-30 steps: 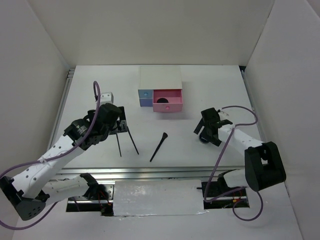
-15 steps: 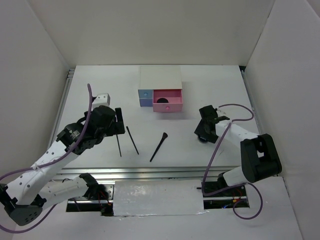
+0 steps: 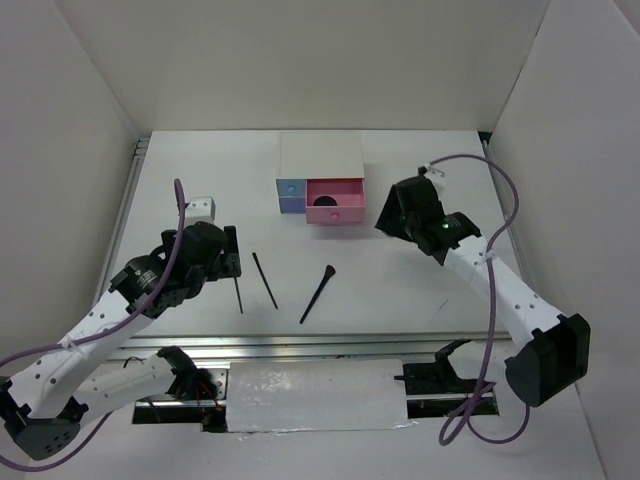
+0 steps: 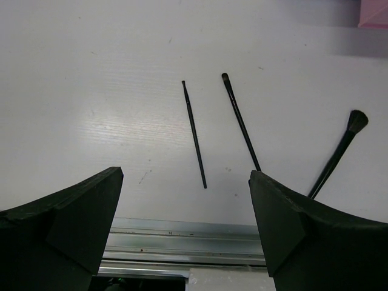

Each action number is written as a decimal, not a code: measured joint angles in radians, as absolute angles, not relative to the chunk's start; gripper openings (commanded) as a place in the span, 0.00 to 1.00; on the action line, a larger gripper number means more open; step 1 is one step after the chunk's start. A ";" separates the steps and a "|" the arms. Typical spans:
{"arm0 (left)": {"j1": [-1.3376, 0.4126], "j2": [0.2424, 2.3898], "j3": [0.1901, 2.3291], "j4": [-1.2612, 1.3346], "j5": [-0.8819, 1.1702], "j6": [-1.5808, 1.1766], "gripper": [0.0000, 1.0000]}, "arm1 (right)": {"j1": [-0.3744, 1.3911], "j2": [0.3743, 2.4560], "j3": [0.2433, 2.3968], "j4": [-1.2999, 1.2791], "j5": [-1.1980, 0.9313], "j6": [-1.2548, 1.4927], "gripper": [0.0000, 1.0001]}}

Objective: Organize the makeup

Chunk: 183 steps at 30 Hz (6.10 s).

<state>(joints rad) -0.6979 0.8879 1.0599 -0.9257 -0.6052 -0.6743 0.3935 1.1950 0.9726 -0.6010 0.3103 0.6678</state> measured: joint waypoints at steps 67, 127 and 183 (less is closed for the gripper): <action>-0.641 0.956 1.040 -0.863 -0.518 -0.598 0.99 | 0.562 1.514 1.302 -0.615 0.156 0.508 0.00; -0.628 0.960 1.025 -0.836 -0.465 -0.552 0.99 | 0.495 1.900 1.464 -0.142 0.215 0.612 0.06; -0.617 0.927 1.010 -0.806 -0.406 -0.525 1.00 | 0.408 2.172 0.960 1.012 -0.145 1.398 0.48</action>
<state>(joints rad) -0.6174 0.9272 1.0096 -0.8062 -0.4057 -0.5251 0.4080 2.1715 0.9596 1.0119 -0.1452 1.3975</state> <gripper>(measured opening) 0.994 0.501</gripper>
